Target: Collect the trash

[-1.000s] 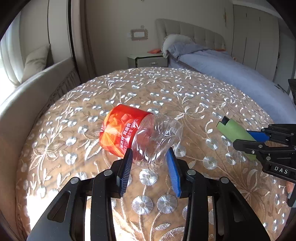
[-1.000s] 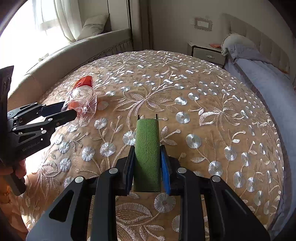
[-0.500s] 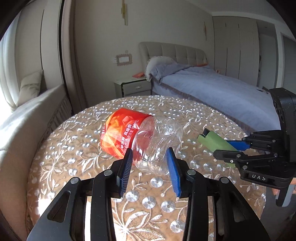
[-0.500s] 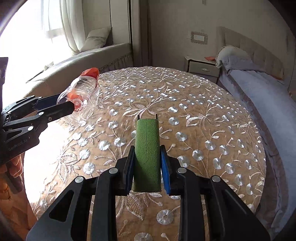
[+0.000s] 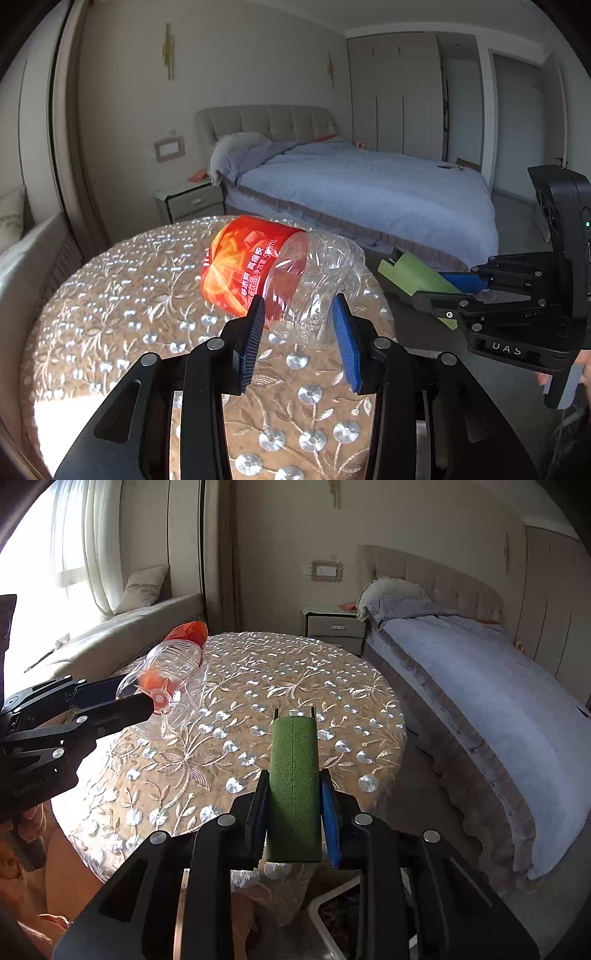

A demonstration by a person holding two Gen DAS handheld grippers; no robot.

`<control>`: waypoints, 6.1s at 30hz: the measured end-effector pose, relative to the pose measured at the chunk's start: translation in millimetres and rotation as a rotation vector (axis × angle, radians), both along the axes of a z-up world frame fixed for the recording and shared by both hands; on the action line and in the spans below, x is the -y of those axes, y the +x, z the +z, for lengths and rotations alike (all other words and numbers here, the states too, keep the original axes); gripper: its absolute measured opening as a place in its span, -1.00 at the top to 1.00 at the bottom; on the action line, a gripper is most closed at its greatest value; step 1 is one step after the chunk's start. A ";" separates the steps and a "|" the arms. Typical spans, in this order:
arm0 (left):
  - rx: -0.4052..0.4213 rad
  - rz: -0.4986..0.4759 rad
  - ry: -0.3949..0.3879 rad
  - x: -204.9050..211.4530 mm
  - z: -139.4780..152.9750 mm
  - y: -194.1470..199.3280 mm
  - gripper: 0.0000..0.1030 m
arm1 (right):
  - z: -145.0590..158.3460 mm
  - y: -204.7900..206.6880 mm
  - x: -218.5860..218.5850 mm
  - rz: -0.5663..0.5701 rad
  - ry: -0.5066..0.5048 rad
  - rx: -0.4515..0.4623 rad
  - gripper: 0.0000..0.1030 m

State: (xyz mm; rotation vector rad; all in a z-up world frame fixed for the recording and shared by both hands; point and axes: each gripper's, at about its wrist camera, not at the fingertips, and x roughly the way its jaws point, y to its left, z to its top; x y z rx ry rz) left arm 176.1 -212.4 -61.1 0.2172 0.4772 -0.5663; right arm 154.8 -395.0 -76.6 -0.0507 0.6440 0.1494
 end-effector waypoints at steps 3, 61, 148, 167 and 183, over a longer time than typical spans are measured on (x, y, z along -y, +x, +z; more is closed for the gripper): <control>-0.005 -0.056 0.013 26.2 -6.8 -13.4 0.28 | -5.3 -22.8 22.5 -0.059 0.012 -0.009 0.47; -0.354 -0.454 0.352 210.3 -200.4 -13.1 -0.90 | -208.8 -71.0 167.6 -0.360 -0.054 -0.352 -0.91; 0.192 0.521 -0.217 -209.5 37.2 -124.2 -0.90 | 64.4 -106.8 -184.8 -0.265 0.013 0.366 -0.91; 0.192 0.523 -0.218 -209.0 37.3 -123.9 -0.90 | 64.3 -105.9 -184.4 -0.273 0.013 0.361 -0.91; 0.195 0.528 -0.219 -207.2 37.7 -125.4 -0.90 | 63.4 -106.2 -184.7 -0.276 0.013 0.362 -0.91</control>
